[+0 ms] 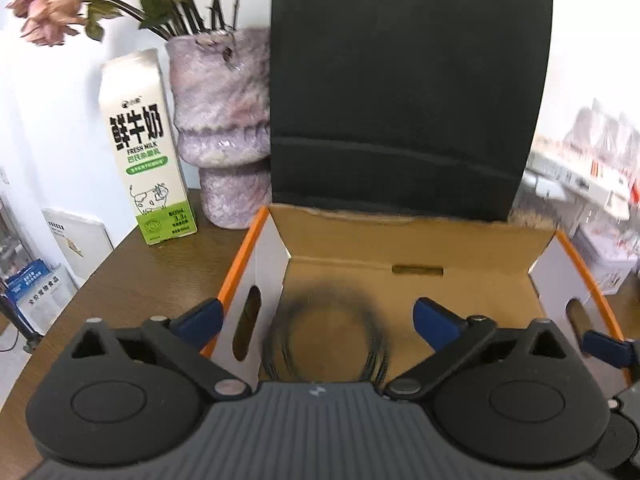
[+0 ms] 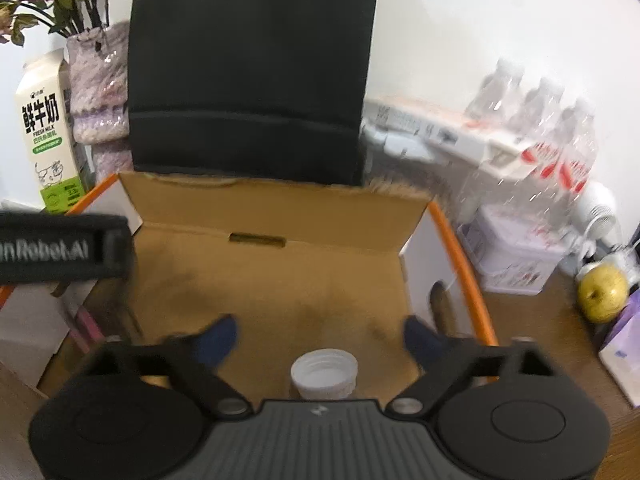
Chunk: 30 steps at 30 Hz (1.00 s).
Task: Organize objects
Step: 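Open the left tool dropping the cable while the right tool releases the cap into the box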
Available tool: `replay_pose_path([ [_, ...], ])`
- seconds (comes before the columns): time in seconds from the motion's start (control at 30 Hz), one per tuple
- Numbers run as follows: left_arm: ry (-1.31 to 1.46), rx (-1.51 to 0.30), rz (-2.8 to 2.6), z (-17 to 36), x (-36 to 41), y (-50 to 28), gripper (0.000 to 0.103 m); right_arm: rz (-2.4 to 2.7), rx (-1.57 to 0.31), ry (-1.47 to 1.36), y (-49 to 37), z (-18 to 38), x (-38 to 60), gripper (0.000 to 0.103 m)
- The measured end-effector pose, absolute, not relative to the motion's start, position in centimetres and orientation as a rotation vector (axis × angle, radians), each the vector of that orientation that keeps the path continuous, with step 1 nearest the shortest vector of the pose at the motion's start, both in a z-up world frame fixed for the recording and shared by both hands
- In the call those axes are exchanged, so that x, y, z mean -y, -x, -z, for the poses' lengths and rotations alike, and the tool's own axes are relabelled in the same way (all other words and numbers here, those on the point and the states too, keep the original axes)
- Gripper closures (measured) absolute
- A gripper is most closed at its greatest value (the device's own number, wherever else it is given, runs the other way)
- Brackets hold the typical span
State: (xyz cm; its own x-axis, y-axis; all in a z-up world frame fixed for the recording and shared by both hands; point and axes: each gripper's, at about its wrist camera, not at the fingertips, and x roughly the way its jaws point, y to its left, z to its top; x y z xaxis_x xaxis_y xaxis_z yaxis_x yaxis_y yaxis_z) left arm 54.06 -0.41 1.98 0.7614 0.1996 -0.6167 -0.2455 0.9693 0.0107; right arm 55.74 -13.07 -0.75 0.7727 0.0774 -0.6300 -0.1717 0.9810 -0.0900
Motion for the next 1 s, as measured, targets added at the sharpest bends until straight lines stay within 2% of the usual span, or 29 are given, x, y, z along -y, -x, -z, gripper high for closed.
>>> replay_pose_path([
  [0.4, 0.062, -0.636, -0.240, -3.7, 0.1, -51.5, 0.000, -0.153, -0.633, 0.140, -52.9, -1.6, 13.1, 0.005],
  [1.0, 0.072, -0.540, -0.209, -7.4, -0.8, -42.6, 0.000, -0.196, -0.537, 0.131, -44.5, -6.0, 14.1, 0.000],
])
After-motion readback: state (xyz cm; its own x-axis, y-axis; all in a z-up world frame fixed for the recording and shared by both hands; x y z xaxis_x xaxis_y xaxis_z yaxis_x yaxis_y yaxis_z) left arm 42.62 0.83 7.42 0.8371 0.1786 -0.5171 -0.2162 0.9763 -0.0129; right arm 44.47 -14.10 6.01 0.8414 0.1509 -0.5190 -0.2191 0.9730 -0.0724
